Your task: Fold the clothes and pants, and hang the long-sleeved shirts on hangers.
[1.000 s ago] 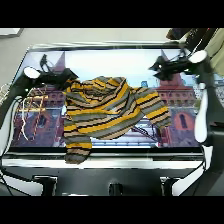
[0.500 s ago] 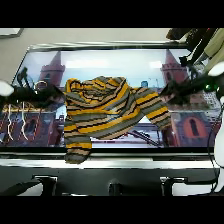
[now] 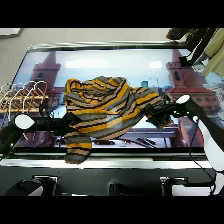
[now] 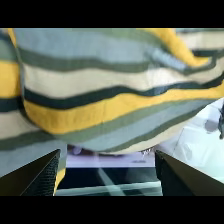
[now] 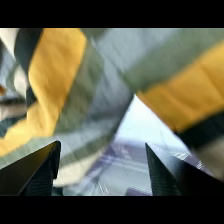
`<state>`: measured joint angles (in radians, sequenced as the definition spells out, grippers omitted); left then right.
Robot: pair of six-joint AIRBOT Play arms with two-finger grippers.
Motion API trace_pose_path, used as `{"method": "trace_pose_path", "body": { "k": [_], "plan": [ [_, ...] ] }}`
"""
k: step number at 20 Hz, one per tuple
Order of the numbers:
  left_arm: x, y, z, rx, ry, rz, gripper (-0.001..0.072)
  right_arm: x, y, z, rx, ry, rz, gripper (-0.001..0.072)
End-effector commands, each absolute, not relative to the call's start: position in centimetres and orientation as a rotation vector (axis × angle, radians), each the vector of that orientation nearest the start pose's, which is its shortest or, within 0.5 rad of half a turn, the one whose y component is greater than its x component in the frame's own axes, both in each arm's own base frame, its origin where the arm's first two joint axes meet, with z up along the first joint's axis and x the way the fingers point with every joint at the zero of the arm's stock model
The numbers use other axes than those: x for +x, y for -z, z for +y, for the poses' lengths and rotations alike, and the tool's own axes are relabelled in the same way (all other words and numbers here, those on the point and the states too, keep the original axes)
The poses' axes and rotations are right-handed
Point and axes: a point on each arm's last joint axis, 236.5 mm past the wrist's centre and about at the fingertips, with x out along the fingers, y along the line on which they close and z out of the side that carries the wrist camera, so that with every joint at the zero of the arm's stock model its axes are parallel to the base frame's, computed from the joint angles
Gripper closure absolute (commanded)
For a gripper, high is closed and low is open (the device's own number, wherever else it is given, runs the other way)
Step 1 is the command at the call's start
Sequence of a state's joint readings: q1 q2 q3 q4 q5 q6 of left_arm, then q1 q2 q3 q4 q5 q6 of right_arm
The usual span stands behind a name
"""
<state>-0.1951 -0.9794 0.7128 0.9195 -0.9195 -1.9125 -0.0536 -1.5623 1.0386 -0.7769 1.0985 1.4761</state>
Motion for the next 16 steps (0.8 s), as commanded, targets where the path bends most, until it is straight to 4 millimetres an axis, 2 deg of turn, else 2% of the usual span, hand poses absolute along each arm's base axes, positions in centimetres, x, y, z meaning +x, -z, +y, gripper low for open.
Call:
{"method": "trace_pose_path", "body": {
  "k": [1,2,3,4,5,6,10,12,16],
  "plan": [
    [28.7,-0.1,-18.6,-0.855,0.176,1.301,-0.0005,39.2,9.2,14.3,0.859,-0.258,1.428,0.0099],
    [28.6,0.1,-18.5,-0.865,0.165,1.306,-0.0005,39.5,9.5,14.2,0.865,-0.249,1.423,0.0122],
    [28.6,0.3,-18.6,-0.865,0.163,1.31,-0.0005,39.7,9.7,14.1,0.868,-0.242,1.417,0.0177],
    [28.5,0.5,-18.8,-0.861,0.163,1.318,-0.0005,39.8,9.7,14.1,0.871,-0.239,1.414,0.0333],
    [28.3,0.8,-19.1,-0.859,0.162,1.331,-0.0005,39.7,9.6,14.2,0.87,-0.243,1.416,0.0547],
    [28.1,1.3,-19.6,-0.851,0.165,1.348,-0.0005,39.6,9.4,14.2,0.868,-0.251,1.421,0.0683],
    [26.4,4.1,-23.4,-0.848,0.142,1.438,-0.0005,39.6,7.2,13.9,0.843,-0.255,1.385,0.0683],
    [26.2,5.4,-25.1,-0.847,0.13,1.445,-0.0005,39.6,6.1,14.0,0.841,-0.266,1.368,0.0683],
    [26.4,7.9,-26.2,-0.887,0.055,1.454,-0.0005,39.3,4.4,14.3,0.849,-0.28,1.358,0.0683]
  ]
}}
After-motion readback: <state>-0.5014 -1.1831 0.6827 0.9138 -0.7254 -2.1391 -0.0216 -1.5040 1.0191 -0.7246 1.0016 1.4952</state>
